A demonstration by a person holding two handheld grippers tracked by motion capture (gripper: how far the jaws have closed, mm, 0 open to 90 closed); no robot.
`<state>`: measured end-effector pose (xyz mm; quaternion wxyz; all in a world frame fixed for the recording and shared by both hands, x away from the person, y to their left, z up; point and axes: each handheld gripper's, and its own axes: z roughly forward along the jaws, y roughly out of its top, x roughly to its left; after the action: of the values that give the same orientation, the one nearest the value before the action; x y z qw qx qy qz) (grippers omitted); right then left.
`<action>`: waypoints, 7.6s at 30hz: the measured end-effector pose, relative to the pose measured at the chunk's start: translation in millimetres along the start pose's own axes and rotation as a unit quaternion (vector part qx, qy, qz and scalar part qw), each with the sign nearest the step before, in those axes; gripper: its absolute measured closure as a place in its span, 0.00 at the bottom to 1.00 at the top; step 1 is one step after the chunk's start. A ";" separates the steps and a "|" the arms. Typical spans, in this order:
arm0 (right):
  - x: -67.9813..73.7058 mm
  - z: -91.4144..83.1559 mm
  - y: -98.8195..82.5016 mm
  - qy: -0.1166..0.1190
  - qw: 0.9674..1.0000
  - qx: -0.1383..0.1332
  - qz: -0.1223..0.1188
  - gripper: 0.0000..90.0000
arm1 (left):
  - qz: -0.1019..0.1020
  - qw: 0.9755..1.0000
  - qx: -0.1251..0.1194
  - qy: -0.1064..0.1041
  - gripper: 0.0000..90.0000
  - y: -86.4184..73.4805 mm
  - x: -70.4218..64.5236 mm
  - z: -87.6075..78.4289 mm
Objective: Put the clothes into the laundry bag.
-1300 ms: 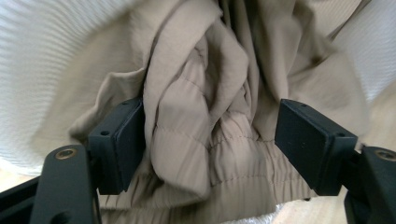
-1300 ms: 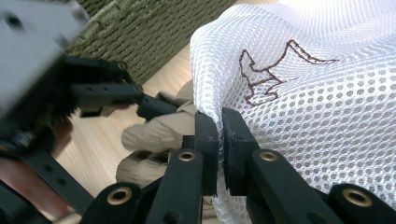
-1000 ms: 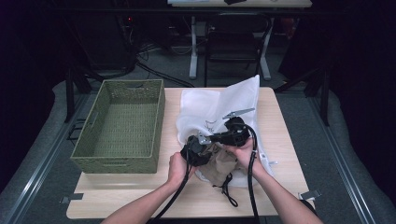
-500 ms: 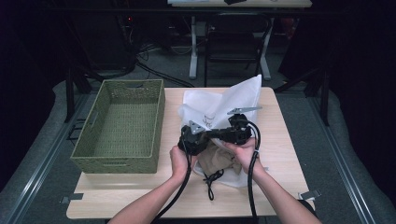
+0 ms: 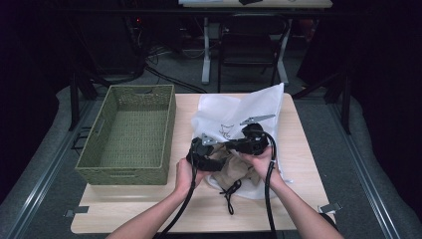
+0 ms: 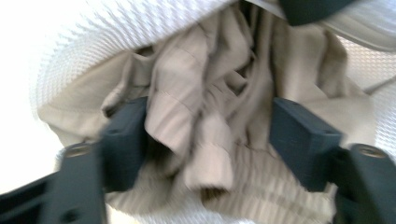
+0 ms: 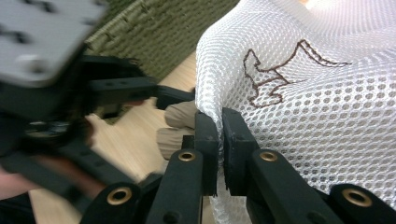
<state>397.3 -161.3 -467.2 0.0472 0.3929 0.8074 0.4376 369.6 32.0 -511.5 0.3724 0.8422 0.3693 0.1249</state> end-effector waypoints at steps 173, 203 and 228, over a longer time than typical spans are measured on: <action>1.3 -8.0 -2.0 -0.023 1.000 0.006 -0.005 0.96 | -0.011 0.996 0.003 0.087 0.52 -43.4 0.9 -34.2; 18.5 -8.7 4.9 0.038 0.999 -0.036 0.008 0.97 | -0.074 0.990 -0.080 0.091 0.96 -11.4 10.7 14.9; -0.7 -12.5 -2.7 0.012 1.000 0.003 0.012 0.96 | -0.004 0.997 -0.063 0.051 0.41 -26.1 -28.6 -9.9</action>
<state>390.9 -171.0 -461.8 0.0311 0.3978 0.8041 0.4406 331.1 28.6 -521.6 0.4062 0.8080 0.3826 0.1894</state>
